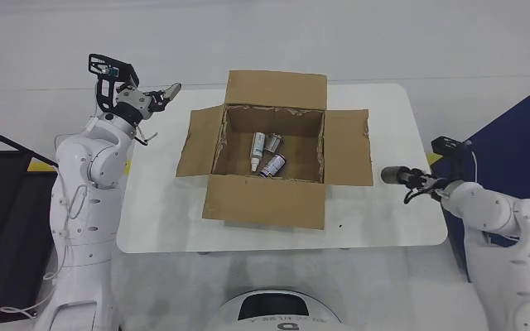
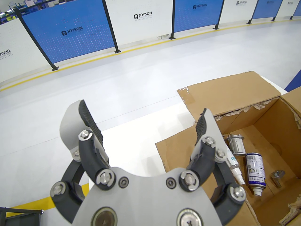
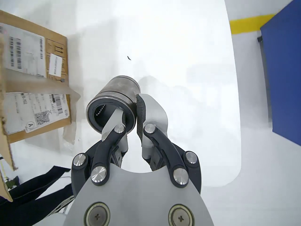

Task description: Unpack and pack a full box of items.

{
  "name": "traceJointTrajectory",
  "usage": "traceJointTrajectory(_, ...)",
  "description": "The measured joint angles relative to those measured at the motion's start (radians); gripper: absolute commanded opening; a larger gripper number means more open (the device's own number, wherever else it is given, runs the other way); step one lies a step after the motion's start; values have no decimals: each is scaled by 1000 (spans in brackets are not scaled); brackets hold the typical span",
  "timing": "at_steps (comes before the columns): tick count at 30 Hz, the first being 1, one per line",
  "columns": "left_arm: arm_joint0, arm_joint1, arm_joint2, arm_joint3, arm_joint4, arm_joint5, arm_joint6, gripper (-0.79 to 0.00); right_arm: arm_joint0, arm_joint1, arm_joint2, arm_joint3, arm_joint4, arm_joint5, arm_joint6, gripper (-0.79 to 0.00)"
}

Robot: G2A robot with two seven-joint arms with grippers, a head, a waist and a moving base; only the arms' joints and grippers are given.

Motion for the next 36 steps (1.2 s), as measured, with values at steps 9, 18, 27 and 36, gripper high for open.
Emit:
traceJointTrajectory(9,0,0,0,0,0,0,0,0,108,10,-60,79,-55,70,141,-785)
traceJointTrajectory(18,0,0,0,0,0,0,0,0,196,15,-113,167,-63,82,214,-785)
traceJointTrajectory(27,0,0,0,0,0,0,0,0,256,17,-170,241,-73,79,252,-751)
traceJointTrajectory(36,0,0,0,0,0,0,0,0,251,21,-183,238,-76,88,243,0)
